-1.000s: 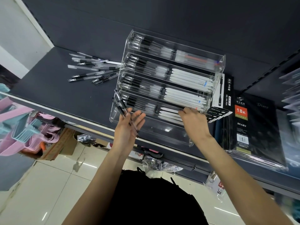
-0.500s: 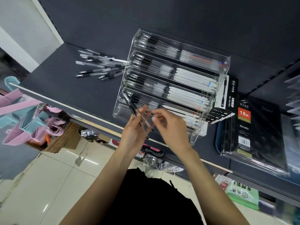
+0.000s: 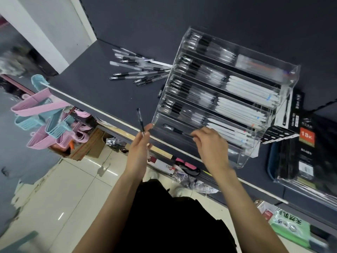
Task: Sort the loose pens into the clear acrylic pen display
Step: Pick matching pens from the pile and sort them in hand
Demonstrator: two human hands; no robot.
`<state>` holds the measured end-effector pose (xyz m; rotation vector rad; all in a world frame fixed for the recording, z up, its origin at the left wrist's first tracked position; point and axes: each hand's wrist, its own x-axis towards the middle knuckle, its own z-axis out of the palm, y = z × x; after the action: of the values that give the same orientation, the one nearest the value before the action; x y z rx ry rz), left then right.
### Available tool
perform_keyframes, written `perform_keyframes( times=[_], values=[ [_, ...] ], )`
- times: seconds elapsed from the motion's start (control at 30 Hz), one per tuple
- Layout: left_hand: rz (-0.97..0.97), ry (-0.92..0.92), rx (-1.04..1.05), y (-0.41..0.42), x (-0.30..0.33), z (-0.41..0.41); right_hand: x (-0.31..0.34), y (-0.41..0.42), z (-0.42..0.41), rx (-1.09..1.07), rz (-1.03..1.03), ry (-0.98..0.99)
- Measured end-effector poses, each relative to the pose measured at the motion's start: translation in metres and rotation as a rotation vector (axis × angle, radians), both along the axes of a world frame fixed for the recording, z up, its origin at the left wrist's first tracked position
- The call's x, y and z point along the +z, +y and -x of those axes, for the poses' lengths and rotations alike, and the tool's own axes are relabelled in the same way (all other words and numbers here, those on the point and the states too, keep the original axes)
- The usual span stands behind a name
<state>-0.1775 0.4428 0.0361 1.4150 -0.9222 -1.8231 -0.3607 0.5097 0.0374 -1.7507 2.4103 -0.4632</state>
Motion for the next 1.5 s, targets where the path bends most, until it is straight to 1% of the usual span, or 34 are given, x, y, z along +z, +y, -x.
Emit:
perform_keyframes(
  times=[0.07,0.17,0.3,0.37,0.43,0.57,0.6,0.67,0.7,0.73,0.77,0.83,0.87,0.9,0.97,1.0,1.03,1.1,1.17,1.27,1.3,1.4,1.5],
  values=[
    [-0.002,-0.082,0.001,-0.017,-0.008,-0.017,-0.01,-0.007,-0.002,0.029,-0.093,0.035],
    [0.004,-0.096,0.007,-0.036,-0.02,-0.028,-0.021,-0.025,-0.008,0.106,-0.187,0.043],
    [-0.015,-0.049,-0.06,-0.047,-0.022,-0.031,-0.026,-0.043,-0.005,0.138,-0.3,-0.084],
    [-0.016,-0.009,-0.099,-0.047,-0.019,-0.031,-0.027,-0.047,-0.004,0.16,-0.357,-0.089],
    [-0.02,0.018,-0.101,-0.045,-0.016,-0.03,-0.029,-0.048,-0.006,0.158,-0.372,-0.094],
    [0.006,0.035,-0.082,-0.042,-0.01,-0.02,-0.026,-0.044,-0.014,0.104,-0.33,-0.111],
    [0.02,0.025,-0.078,-0.041,-0.01,-0.018,-0.022,-0.042,-0.017,0.082,-0.272,-0.183],
    [0.057,0.008,-0.078,-0.04,-0.009,-0.01,-0.005,-0.037,-0.028,0.019,-0.137,-0.494],
    [0.073,0.008,-0.082,-0.039,-0.008,-0.004,0.005,-0.035,-0.034,-0.001,-0.101,-0.648],
    [0.084,0.019,-0.086,-0.037,-0.006,0.003,0.012,-0.033,-0.039,-0.009,-0.079,-0.733],
    [0.096,0.039,-0.09,-0.035,-0.004,0.011,0.015,-0.03,-0.041,-0.013,-0.058,-0.731],
    [0.118,0.051,-0.127,-0.031,-0.002,0.025,0.015,-0.024,-0.036,-0.058,0.014,-0.646],
    [0.135,0.011,-0.188,-0.03,-0.003,0.03,0.014,-0.02,-0.03,-0.096,0.059,-0.592],
    [0.198,-0.109,-0.31,-0.032,-0.005,0.034,0.011,-0.015,-0.021,-0.131,0.093,-0.526],
    [0.489,-0.512,-0.595,-0.034,-0.015,0.032,0.002,-0.006,-0.004,-0.187,0.092,-0.361],
    [0.666,-0.665,-0.626,-0.036,-0.018,0.029,-0.004,-0.003,0.002,-0.198,0.063,-0.295],
    [0.823,-0.734,-0.605,-0.039,-0.021,0.025,-0.009,-0.001,0.007,-0.196,0.032,-0.249],
    [1.103,-0.759,-0.566,-0.044,-0.031,0.018,-0.018,-0.001,0.011,-0.149,-0.039,-0.176],
    [1.248,-0.797,-0.654,-0.049,-0.043,0.016,-0.024,-0.007,0.011,-0.037,-0.109,-0.09],
    [1.269,-0.946,-0.919,-0.054,-0.05,0.019,-0.027,-0.019,0.009,0.11,-0.187,0.008],
    [1.276,-1.004,-0.97,-0.055,-0.053,0.019,-0.027,-0.022,0.008,0.138,-0.198,0.017],
    [1.29,-1.117,-1.028,-0.055,-0.056,0.021,-0.027,-0.026,0.011,0.155,-0.211,-0.007],
    [1.26,-1.176,-1.068,-0.052,-0.054,0.026,-0.029,-0.025,0.017,0.177,-0.217,0.008]
  ],
)
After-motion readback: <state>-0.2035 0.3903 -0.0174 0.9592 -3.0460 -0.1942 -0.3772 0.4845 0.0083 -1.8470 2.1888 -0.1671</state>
